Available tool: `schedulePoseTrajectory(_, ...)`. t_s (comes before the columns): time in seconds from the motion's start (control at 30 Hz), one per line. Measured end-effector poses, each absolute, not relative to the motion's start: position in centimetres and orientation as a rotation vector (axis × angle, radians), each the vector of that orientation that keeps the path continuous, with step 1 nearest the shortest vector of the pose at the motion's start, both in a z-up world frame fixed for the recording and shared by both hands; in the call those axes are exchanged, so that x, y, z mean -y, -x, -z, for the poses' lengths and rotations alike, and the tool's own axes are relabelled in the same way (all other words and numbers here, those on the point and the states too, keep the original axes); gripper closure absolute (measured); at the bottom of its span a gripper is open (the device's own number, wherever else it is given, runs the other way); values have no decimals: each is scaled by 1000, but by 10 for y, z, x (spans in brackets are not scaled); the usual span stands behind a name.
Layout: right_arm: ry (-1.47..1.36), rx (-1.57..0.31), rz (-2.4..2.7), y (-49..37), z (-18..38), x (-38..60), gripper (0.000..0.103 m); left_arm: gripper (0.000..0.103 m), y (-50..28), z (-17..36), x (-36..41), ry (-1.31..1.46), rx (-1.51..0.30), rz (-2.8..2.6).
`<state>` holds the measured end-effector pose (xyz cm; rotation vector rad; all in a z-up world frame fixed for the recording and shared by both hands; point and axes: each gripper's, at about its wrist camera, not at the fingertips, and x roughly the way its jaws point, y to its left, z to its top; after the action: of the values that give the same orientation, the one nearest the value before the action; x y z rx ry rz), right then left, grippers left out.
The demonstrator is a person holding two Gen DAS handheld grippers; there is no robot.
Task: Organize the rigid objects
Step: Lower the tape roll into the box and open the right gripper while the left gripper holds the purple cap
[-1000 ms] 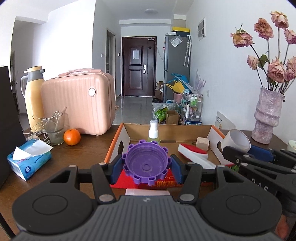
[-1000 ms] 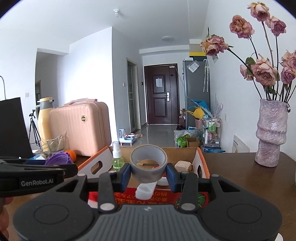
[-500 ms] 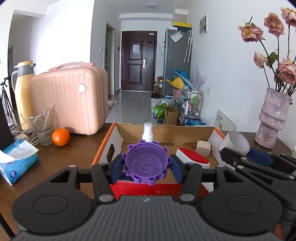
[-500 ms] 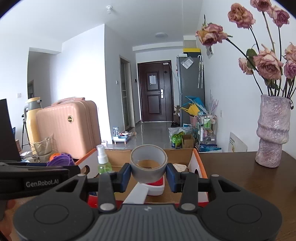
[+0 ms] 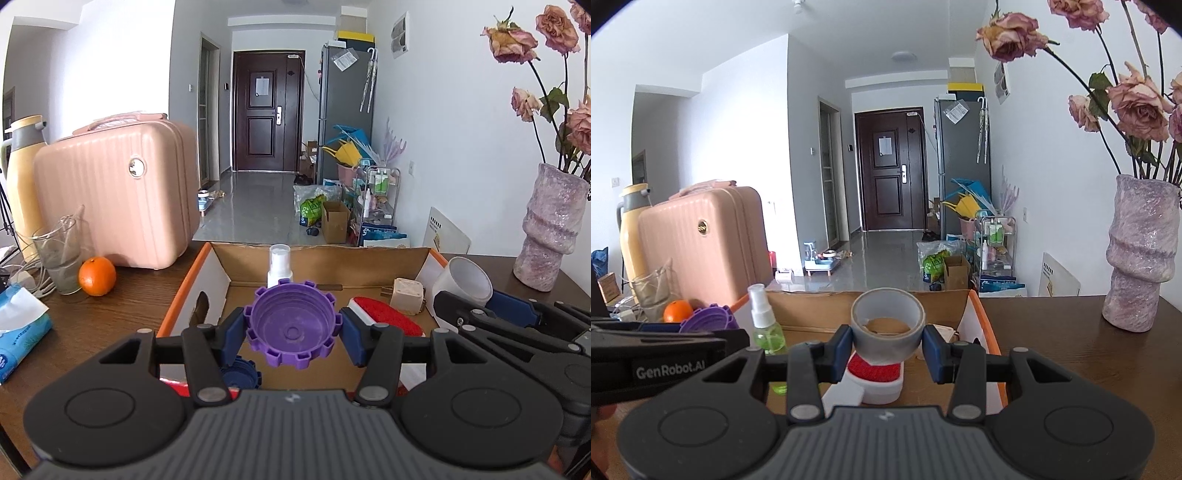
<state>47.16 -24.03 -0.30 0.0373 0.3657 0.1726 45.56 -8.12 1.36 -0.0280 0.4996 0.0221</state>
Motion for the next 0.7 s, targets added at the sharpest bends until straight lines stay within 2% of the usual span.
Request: schedulePoseTrajectory(0.7,-4,-424,-138,-513,19,235,62,48,-510,-3,83,-9,-524,-22)
